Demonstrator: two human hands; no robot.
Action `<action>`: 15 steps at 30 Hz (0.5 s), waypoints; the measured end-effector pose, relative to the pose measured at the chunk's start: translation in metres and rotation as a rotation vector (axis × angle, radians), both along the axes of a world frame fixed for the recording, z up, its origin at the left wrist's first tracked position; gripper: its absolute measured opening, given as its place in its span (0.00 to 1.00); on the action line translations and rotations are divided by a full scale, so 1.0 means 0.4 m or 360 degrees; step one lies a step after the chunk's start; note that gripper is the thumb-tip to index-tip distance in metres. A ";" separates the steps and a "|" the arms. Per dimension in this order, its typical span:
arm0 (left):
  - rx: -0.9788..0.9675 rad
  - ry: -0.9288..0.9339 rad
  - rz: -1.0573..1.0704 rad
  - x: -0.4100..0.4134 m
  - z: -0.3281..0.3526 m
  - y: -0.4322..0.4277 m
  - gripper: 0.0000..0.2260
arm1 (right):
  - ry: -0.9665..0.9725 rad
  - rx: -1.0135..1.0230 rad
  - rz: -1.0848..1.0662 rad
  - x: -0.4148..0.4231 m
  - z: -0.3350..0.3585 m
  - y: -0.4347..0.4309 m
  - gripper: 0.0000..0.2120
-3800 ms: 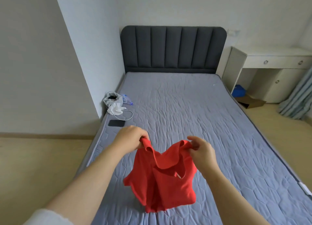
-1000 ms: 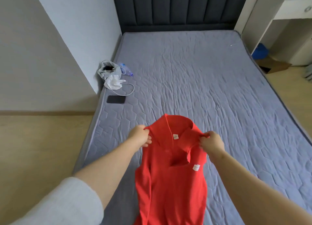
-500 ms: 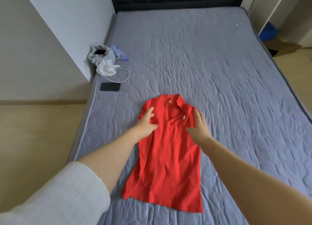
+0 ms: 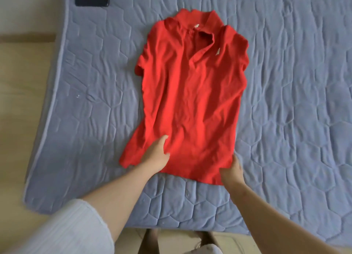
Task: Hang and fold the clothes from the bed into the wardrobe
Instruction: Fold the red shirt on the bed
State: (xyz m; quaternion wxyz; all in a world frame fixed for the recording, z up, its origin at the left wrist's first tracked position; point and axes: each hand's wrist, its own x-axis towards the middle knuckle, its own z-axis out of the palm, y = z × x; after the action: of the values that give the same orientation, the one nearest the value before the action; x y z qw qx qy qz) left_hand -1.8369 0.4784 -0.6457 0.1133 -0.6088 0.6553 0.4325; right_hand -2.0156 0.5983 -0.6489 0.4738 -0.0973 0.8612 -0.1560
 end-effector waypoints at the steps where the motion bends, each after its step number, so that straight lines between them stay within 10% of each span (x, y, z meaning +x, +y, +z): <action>1: -0.0111 0.0008 0.0169 0.009 -0.018 0.017 0.25 | 0.0046 0.0103 -0.0147 -0.001 -0.021 0.017 0.31; 5: -0.0736 -0.0356 0.0546 0.043 -0.083 0.041 0.29 | -0.0005 0.0261 -0.0532 -0.001 -0.100 0.062 0.33; 10: -0.0253 -0.0855 0.0443 0.101 -0.150 -0.009 0.37 | -0.0065 0.0185 -0.0555 -0.009 -0.171 0.081 0.11; 15: -0.0240 -0.0986 0.0418 0.154 -0.161 -0.054 0.15 | -0.0055 0.0106 -0.0725 -0.010 -0.178 0.103 0.05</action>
State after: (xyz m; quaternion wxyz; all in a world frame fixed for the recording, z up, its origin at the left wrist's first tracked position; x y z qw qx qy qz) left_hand -1.7753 0.4568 -0.7101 0.2051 -0.7971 0.5359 0.1883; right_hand -2.0194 0.6393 -0.7200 0.4441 0.1179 0.8573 -0.2320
